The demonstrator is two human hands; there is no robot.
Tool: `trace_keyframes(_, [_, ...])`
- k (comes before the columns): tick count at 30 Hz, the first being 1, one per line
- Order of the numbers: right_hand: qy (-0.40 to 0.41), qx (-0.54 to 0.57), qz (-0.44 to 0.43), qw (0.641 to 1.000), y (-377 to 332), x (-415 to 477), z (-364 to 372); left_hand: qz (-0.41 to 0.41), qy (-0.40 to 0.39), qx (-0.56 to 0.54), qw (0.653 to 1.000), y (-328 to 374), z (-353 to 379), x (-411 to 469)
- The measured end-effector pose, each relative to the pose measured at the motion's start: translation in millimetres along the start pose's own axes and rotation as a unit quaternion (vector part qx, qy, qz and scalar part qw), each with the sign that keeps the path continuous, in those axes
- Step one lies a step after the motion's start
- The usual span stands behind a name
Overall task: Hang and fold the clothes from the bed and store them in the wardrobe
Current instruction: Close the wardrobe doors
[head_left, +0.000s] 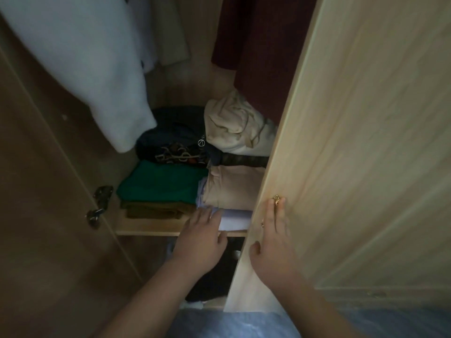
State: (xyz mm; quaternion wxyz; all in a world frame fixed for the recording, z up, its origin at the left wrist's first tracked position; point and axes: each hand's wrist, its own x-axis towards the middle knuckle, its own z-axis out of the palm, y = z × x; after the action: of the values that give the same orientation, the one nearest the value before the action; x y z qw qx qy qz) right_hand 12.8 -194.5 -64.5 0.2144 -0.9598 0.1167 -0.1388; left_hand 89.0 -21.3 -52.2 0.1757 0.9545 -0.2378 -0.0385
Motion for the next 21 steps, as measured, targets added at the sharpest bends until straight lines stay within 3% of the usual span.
trace_keyframes(6, [-0.032, -0.019, -0.033, 0.999, 12.0, -9.6, -17.8, -0.043, 0.003, 0.009, 0.999, 8.4, 0.3, -30.8])
trace_keyframes(13, [-0.142, -0.165, -0.141, 0.966, 14.5, -86.9, -30.1, -0.137, 0.045, 0.013, 0.989, 29.2, 12.5, -139.4])
trace_keyframes(21, [-0.21, -0.094, -0.262, 0.937, -52.1, -176.4, -28.1, -0.269, 0.07, 0.05, 0.959, 16.2, 10.5, -302.1])
